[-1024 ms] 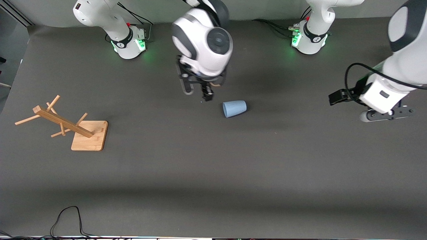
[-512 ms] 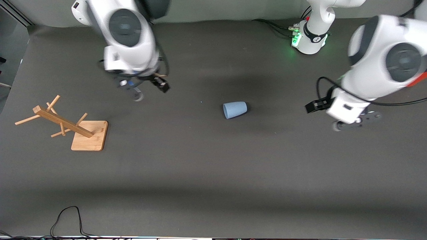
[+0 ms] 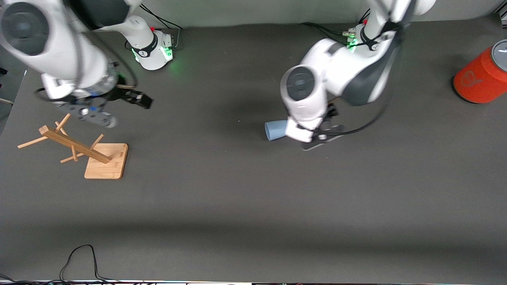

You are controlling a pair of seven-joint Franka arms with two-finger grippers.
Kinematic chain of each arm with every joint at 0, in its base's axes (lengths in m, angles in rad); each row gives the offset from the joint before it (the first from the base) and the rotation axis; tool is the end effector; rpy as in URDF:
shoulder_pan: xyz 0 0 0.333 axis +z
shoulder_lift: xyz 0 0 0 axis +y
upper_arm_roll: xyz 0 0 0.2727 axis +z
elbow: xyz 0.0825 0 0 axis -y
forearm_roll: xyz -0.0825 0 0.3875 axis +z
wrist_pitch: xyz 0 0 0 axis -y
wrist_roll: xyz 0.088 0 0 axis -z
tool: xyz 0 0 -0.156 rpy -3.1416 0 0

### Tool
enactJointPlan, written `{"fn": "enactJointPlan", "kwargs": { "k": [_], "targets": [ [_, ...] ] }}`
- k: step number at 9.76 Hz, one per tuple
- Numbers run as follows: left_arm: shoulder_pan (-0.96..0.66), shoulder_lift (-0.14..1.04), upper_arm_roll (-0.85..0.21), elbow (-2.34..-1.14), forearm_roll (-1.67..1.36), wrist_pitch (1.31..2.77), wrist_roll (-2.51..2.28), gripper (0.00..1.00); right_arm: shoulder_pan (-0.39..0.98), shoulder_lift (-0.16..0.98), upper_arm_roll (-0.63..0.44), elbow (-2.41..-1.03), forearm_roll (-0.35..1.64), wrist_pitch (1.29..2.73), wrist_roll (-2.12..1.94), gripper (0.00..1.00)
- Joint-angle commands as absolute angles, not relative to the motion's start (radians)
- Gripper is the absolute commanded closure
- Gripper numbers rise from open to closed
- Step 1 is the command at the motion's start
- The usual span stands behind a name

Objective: Rotate and upright cup with both arms
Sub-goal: 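Withdraw the right gripper while the left gripper reaches the lying cup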

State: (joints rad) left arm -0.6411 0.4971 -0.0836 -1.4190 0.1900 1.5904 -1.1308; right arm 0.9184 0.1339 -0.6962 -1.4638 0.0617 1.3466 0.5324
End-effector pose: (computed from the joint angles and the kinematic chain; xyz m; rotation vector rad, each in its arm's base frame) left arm 0.4939 -0.3913 0.3063 -2.7443 -0.5205 0.1078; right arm 0.5293 0.1483 0.5071 2.9876 -0.4640 -0.2970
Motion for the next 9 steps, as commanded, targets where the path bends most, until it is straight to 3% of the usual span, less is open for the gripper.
{"fn": "enactJointPlan", "kwargs": {
  "k": [1,4,6,7,9],
  "targets": [
    [-0.751,0.677,-0.064,-1.231,0.251,1.491,-1.212,0.0,0.934,0.042,-0.762,-1.563,0.051,1.42,0.381,0.0],
    [-0.847,0.782,-0.061,-1.213,0.304,1.493,-1.313,0.0,0.933,0.041,-0.854,-1.569,0.051,1.456,0.191,0.0],
    [-0.888,0.86,-0.057,-1.162,0.34,1.491,-1.39,0.0,0.895,0.041,-0.855,-1.569,0.038,1.474,0.143,0.0],
    [-0.888,0.874,-0.057,-1.149,0.345,1.497,-1.39,0.0,0.779,0.04,-0.762,-1.569,0.038,1.485,0.141,0.0],
    [-0.91,0.893,-0.057,-1.132,0.364,1.503,-1.385,0.0,0.419,0.031,-0.419,-1.572,0.035,1.502,0.141,0.0]
  ]
}}
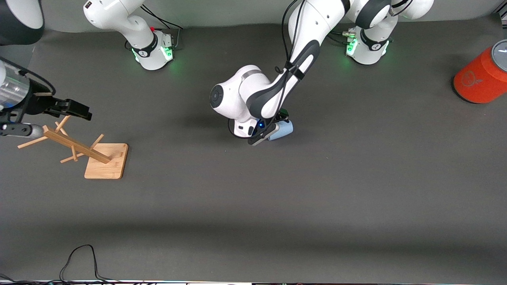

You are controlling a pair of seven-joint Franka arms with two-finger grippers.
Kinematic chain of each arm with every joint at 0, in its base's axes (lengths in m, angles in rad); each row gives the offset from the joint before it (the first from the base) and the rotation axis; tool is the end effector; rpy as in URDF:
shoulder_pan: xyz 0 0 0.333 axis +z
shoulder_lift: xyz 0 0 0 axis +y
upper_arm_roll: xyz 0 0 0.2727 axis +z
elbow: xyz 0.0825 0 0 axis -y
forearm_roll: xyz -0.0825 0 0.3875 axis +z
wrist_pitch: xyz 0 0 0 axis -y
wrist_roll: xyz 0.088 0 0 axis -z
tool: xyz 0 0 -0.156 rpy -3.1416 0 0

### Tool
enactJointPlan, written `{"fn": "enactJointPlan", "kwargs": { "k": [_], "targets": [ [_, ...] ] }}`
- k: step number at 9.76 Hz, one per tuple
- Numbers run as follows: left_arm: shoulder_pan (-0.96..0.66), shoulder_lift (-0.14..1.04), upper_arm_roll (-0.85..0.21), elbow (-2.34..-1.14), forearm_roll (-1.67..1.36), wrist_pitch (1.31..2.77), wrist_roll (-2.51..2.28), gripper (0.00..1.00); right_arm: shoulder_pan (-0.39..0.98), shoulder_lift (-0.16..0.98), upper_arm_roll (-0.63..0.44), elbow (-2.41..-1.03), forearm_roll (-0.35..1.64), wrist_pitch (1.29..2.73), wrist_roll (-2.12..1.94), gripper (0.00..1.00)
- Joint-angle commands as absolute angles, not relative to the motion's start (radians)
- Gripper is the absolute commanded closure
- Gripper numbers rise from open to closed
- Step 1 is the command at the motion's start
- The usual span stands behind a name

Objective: Rotate and upright cup with both arms
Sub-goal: 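Withdraw the right gripper while the left gripper reaches the lying cup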

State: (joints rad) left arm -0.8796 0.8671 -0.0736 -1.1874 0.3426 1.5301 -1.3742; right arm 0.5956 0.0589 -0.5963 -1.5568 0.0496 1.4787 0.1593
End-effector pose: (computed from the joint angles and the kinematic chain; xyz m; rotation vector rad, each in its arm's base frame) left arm 0.4226 -0.4897 0.1666 -2.5156 -0.4499 -0.0641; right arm 0.5534 0.0138 0.5043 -3.1188 0.2498 0.2001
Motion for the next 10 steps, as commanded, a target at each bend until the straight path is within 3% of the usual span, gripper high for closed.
{"fn": "enactJointPlan", "kwargs": {
  "k": [1,3,4,6,7,8,10],
  "targets": [
    [-0.913,0.893,-0.058,-1.137,0.371,1.505,-1.376,0.0,0.275,0.02,-0.287,-1.588,0.034,1.518,0.141,0.0],
    [-0.933,0.911,-0.061,-1.147,0.417,1.502,-1.37,0.03,0.009,0.006,-0.035,-1.606,0.032,1.543,0.118,0.0],
    [-0.943,0.919,-0.06,-1.155,0.422,1.491,-1.371,0.19,-0.065,0.009,0.032,-1.606,0.032,1.555,0.112,0.0],
    [-0.954,0.92,-0.06,-1.18,0.431,1.486,-1.371,0.51,-0.068,0.02,0.038,-1.595,0.019,1.559,0.103,0.0],
    [-0.951,0.92,-0.06,-1.178,0.43,1.48,-1.368,0.79,-0.067,0.023,0.038,-1.592,-0.006,1.56,0.103,0.0],
    [-0.948,0.916,-0.058,-1.175,0.43,1.47,-1.347,1.0,-0.067,0.023,0.035,-1.585,-0.006,1.559,0.094,0.0],
    [-0.939,0.902,-0.057,-1.152,0.414,1.422,-1.252,1.0,-0.045,0.028,0.008,-1.58,-0.006,1.562,0.037,0.0]
  ]
}}
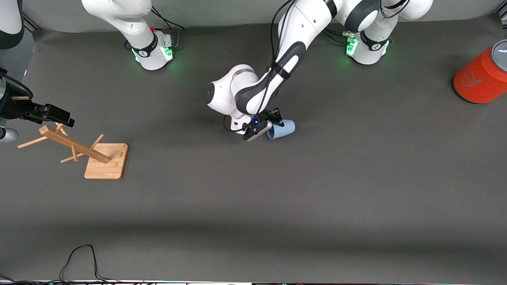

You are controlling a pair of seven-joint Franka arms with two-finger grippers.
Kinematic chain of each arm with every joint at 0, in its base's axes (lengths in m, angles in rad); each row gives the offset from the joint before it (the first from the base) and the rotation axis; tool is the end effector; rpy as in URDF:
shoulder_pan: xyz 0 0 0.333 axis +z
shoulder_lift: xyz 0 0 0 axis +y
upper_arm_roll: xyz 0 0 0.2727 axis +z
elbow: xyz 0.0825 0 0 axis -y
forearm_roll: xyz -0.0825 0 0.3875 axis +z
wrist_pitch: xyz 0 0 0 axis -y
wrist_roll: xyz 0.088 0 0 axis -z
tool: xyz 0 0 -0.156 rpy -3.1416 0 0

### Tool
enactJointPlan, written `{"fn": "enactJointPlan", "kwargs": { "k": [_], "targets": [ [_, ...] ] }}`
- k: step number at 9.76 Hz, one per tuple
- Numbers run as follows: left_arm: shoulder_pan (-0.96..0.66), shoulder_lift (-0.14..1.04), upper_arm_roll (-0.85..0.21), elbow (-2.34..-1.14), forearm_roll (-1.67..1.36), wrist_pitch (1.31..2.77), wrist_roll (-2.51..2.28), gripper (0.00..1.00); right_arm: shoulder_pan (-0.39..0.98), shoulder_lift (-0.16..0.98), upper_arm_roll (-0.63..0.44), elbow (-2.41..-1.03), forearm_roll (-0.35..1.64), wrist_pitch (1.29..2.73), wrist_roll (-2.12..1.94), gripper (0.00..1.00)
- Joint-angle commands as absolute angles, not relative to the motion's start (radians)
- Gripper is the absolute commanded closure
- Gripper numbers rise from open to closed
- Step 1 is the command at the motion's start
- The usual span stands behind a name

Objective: Rotate and upright cup with both arms
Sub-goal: 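Withdraw the right gripper while the left gripper reaches the lying cup, then grasp the cup's rim with the left gripper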

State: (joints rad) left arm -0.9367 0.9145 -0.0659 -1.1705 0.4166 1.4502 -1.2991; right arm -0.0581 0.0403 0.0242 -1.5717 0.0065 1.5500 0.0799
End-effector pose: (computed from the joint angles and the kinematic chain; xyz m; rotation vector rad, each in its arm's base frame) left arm 0.4000 -0.4899 0.1472 -2.4091 -0.2648 -0.0898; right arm 0.5619 -0.0182 0.5075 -3.1290 0.1783 0.0974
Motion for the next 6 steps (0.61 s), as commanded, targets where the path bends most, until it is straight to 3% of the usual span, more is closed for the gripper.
{"fn": "enactJointPlan", "kwargs": {
  "k": [1,4,6],
  "targets": [
    [-0.918,0.881,-0.063,-1.143,0.41,1.389,-1.223,1.0,0.012,0.028,-0.047,-1.578,-0.006,1.565,0.037,0.0],
    [-0.79,0.748,-0.066,-1.166,0.214,1.451,-1.175,1.0,0.028,0.026,-0.063,-1.582,-0.008,1.569,0.043,0.0],
    [-0.717,0.569,-0.066,-1.378,0.1,1.637,-1.132,1.0,0.029,0.026,-0.063,-1.586,-0.006,1.568,0.049,0.0]
  ]
}}
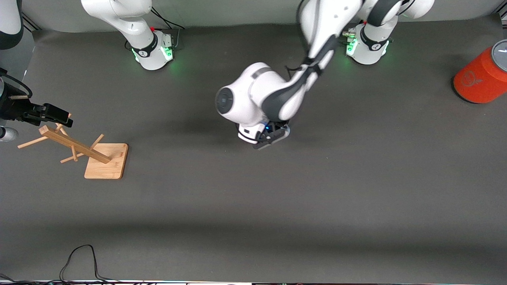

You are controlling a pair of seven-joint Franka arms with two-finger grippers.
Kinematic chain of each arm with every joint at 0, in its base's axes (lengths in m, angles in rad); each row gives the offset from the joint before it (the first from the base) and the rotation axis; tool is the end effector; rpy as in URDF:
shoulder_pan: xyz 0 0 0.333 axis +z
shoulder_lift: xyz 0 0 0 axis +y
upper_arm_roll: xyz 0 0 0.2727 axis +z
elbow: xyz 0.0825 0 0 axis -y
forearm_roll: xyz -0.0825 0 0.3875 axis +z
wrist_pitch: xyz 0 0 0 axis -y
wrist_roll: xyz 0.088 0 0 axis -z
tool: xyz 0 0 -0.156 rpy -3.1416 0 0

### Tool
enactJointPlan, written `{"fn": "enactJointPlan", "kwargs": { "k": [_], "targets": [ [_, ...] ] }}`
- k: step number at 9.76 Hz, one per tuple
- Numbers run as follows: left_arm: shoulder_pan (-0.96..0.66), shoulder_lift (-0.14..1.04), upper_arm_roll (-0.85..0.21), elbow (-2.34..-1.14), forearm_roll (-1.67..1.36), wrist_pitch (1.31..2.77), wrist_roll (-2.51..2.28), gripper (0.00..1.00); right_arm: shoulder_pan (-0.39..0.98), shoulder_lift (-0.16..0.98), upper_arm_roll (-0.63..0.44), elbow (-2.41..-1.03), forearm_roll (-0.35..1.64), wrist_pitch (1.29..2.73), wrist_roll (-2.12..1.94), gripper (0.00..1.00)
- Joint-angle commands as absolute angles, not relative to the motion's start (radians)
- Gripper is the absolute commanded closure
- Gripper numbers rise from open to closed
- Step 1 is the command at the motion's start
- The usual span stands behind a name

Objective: Rotate and upright cup with both arms
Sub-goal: 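Grasp the cup's rim with the left gripper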

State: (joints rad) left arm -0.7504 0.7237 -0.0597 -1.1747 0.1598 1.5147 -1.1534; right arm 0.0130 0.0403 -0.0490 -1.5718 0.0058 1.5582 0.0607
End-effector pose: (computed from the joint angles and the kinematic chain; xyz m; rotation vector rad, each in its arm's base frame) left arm 0.4782 -0.4552 0.2601 -2.7171 -0.4505 0.1601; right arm 0.5631 -0.0190 0.5081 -3.1336 0.1518 0.0846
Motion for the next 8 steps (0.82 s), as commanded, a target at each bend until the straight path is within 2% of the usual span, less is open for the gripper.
{"fn": "enactJointPlan", "kwargs": {
  "k": [1,2,4,6,8],
  "targets": [
    [-0.707,0.448,-0.064,-1.545,0.086,1.764,-1.138,1.0,0.029,0.026,-0.063,-1.588,-0.006,1.568,0.049,0.0],
    [-0.704,0.36,-0.058,-1.683,0.071,1.869,-1.15,1.0,0.029,0.028,-0.061,-1.583,-0.008,1.572,0.049,0.0],
    [-0.654,0.281,-0.057,-1.836,0.032,2.038,-1.272,1.0,0.029,0.025,-0.06,-1.591,-0.006,1.572,0.051,0.0],
    [-0.641,0.256,-0.057,-1.916,0.018,2.098,-1.298,1.0,0.031,0.025,-0.06,-1.594,-0.006,1.597,0.051,0.0],
    [-0.638,0.271,-0.057,-1.924,0.02,2.13,-1.287,1.0,0.029,0.037,-0.061,-1.591,-0.003,1.598,0.052,0.0]
  ]
}}
